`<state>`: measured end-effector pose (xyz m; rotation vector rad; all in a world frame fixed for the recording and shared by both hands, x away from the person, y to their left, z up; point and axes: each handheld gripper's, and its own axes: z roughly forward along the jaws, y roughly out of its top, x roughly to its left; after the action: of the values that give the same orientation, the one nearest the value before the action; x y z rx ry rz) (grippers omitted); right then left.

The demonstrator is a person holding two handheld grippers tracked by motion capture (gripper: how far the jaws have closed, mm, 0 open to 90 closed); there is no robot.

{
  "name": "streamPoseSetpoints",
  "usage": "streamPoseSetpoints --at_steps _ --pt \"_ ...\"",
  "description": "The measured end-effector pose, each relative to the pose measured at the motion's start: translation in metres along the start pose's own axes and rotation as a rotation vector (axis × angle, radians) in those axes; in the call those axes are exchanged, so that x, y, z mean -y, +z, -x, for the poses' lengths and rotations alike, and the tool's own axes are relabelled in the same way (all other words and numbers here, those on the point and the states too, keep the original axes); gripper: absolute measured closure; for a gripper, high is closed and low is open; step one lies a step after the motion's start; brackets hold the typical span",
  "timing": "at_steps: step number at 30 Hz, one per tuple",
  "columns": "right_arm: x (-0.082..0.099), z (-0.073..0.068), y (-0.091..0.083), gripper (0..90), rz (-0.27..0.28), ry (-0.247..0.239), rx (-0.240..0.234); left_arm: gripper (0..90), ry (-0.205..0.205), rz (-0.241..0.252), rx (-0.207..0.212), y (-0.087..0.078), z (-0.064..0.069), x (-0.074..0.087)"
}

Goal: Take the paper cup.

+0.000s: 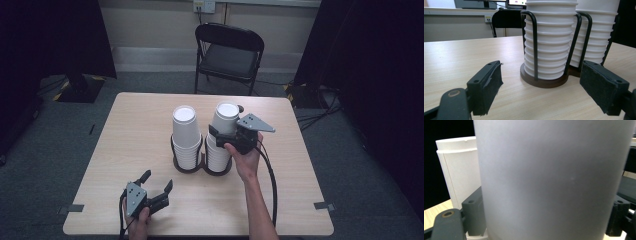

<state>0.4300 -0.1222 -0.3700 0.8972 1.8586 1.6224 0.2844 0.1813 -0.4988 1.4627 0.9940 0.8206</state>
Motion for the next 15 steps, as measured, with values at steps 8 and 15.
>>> streamPoseSetpoints --at_steps 8,15 --pt "-0.007 -0.001 -0.002 15.0 0.013 0.001 0.0 17.7 0.0 0.001 0.001 0.0 0.0 0.0" --pt "-0.013 -0.001 -0.003 15.1 0.032 0.004 -0.003 17.7 0.0 0.001 0.001 0.0 0.0 0.0"
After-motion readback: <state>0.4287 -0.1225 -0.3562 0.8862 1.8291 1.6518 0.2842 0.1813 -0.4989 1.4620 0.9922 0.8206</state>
